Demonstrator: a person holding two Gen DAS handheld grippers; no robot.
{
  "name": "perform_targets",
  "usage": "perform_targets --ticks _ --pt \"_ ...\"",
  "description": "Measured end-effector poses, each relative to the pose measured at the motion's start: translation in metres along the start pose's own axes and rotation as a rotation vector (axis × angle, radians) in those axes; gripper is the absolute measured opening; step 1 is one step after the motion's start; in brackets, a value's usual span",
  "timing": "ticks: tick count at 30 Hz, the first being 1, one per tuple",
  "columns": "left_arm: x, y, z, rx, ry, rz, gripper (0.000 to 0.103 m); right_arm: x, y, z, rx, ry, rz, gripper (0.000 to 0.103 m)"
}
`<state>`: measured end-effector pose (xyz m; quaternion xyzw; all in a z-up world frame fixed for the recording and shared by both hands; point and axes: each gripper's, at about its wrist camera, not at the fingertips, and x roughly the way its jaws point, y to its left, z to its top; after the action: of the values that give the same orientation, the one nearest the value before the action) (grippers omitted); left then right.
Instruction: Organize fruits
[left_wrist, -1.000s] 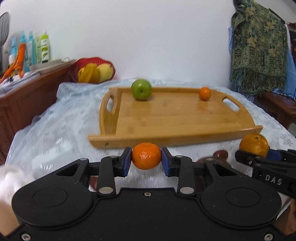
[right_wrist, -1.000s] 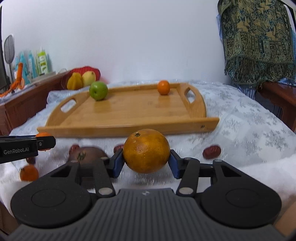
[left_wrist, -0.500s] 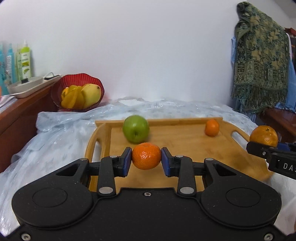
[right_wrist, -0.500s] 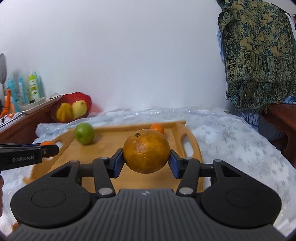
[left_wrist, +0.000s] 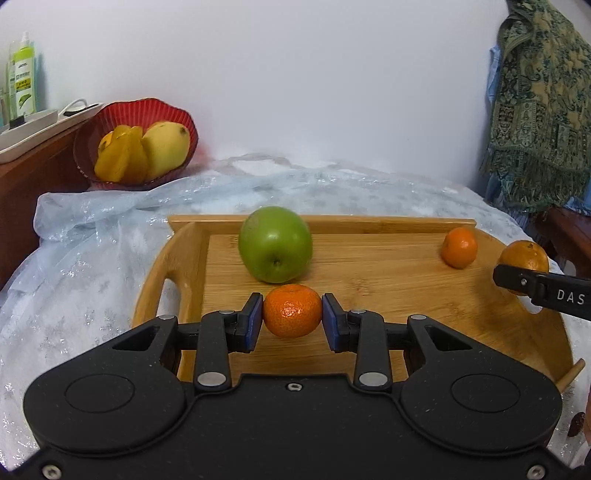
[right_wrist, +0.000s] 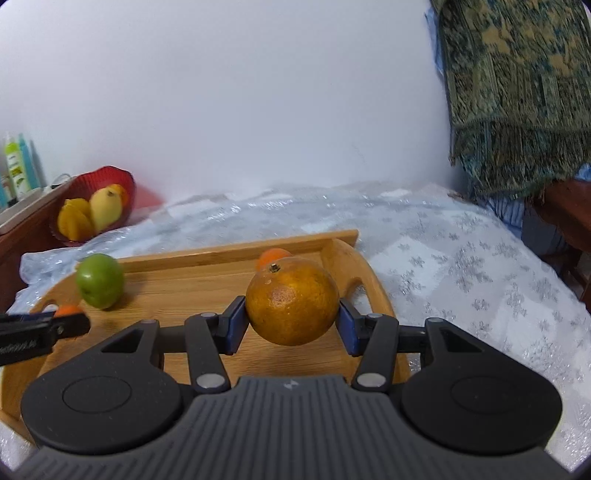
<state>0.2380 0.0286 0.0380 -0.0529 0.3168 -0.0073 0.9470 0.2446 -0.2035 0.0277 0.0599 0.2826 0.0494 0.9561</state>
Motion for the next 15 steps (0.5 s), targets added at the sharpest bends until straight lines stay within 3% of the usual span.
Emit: perform_targets --ticks 15 --pt "0.0072 -0.0042 -0.008 0.021 0.023 -0.001 0.032 0.012 -0.0019 -0.0024 0.019 0.05 -0.031 0.055"
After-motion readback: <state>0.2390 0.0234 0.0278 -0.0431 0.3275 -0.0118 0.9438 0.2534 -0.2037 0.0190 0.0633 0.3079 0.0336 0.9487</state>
